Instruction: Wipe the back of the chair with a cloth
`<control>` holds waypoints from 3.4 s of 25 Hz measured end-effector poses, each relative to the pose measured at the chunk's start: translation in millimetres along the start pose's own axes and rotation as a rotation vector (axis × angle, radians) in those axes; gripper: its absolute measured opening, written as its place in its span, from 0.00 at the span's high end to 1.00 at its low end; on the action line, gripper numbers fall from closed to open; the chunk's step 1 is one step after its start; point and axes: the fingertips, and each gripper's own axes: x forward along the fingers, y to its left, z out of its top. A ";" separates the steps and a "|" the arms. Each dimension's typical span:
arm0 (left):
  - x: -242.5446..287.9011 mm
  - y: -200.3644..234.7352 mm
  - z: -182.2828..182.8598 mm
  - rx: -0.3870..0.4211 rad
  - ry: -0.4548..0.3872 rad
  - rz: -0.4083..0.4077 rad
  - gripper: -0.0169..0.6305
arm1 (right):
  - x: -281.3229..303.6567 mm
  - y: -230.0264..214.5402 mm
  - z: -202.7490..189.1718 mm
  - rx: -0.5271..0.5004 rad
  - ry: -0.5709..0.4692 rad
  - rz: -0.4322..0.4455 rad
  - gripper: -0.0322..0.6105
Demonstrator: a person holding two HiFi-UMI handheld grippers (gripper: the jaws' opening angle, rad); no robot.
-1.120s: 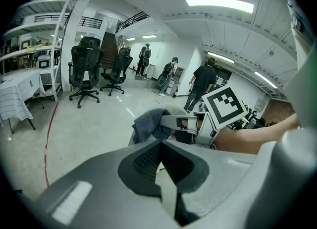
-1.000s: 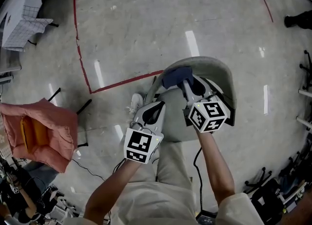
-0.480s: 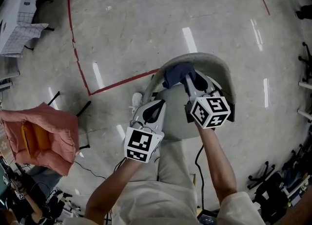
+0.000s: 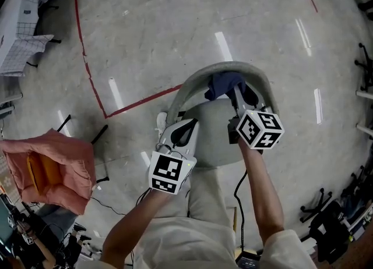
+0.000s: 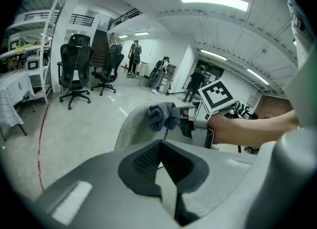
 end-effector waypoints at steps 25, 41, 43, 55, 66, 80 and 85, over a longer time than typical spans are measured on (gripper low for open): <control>4.5 -12.4 -6.4 0.025 0.010 -0.043 0.97 | -64.5 -101.6 0.1 0.165 -0.084 -0.326 0.82; -6.9 -13.2 -22.7 0.037 0.001 -0.077 0.97 | -93.3 -25.8 -30.2 -0.073 -0.049 -0.115 0.83; -10.9 -9.3 -26.7 0.043 0.008 -0.079 0.97 | -89.1 -12.0 -38.0 -0.079 -0.036 -0.089 0.83; -32.3 16.3 -39.1 0.040 0.022 -0.056 0.97 | -48.9 51.0 -95.1 -0.078 0.095 -0.041 0.83; -43.0 41.2 -45.8 0.015 0.029 -0.025 0.97 | -0.4 88.5 -123.4 -0.012 0.206 -0.005 0.83; -24.4 34.3 -38.1 0.036 0.046 -0.077 0.97 | 29.3 67.1 -102.5 0.216 0.139 -0.049 0.83; -16.4 33.1 -33.0 0.050 0.052 -0.093 0.97 | 35.5 52.1 -92.4 0.339 0.096 -0.073 0.83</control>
